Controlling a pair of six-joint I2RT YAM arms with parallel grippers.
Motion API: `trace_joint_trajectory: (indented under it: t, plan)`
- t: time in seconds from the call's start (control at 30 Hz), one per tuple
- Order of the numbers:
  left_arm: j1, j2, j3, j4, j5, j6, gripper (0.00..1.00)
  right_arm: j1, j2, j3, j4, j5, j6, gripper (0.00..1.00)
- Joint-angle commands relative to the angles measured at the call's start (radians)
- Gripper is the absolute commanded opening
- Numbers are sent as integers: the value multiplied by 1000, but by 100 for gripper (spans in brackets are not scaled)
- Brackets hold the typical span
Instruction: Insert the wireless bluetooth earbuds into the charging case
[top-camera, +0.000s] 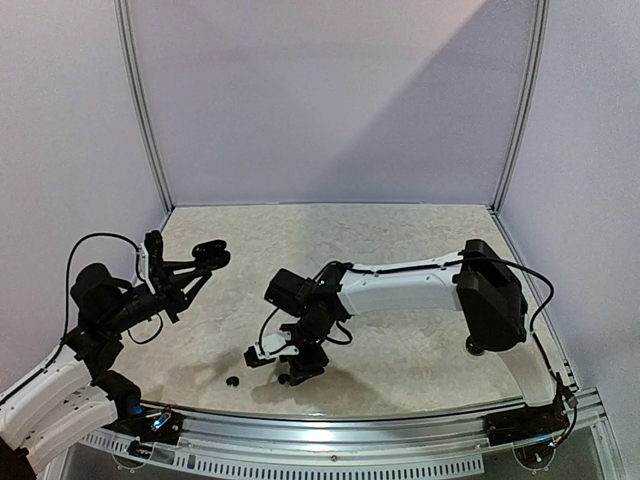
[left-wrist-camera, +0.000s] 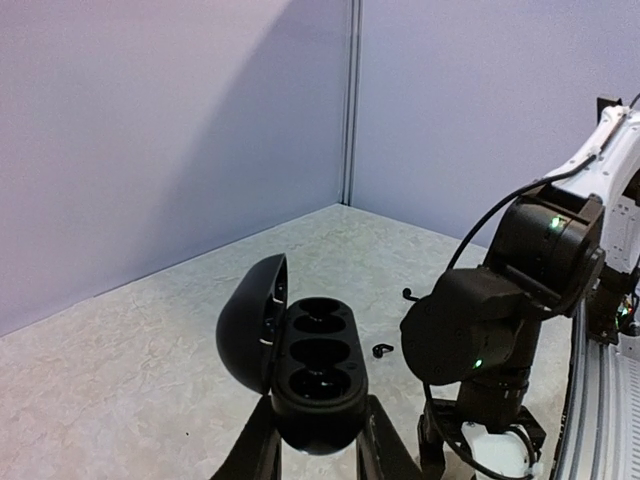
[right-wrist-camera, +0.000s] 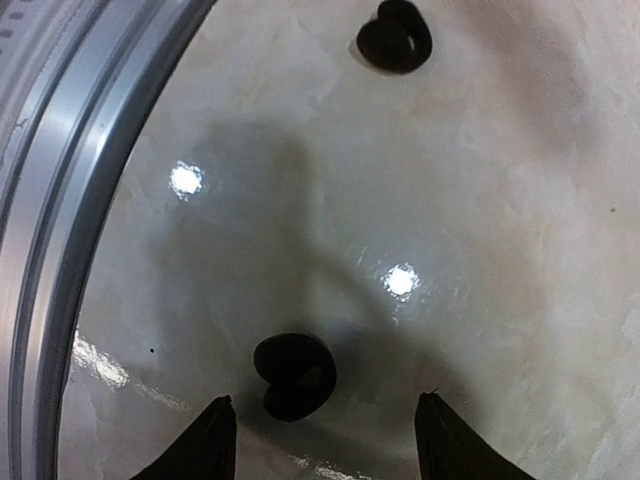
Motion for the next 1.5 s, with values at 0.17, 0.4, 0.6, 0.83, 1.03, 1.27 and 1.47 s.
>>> trace_joint_trajectory:
  t: [0.17, 0.4, 0.6, 0.83, 1.03, 1.27, 1.47]
  plan:
    - [14, -5, -23, 13, 20, 28, 0, 15, 66, 44, -56, 0, -66, 52]
    - [15, -10, -27, 23, 19, 32, 0, 27, 103, 94, -102, -18, -88, 47]
    - [15, -9, -28, 29, 18, 33, 0, 28, 125, 123, -128, -32, -97, 41]
    - [15, -6, -30, 27, 20, 42, 0, 28, 131, 133, -137, -33, -114, 23]
    - [15, 0, -31, 29, 18, 44, 0, 28, 117, 104, -86, -1, -93, 17]
    - [15, 11, -32, 30, 16, 47, 0, -11, 28, -68, 124, 241, 31, 16]
    - [15, 16, -32, 31, 20, 51, 0, -101, -114, -241, 183, 407, 149, 15]
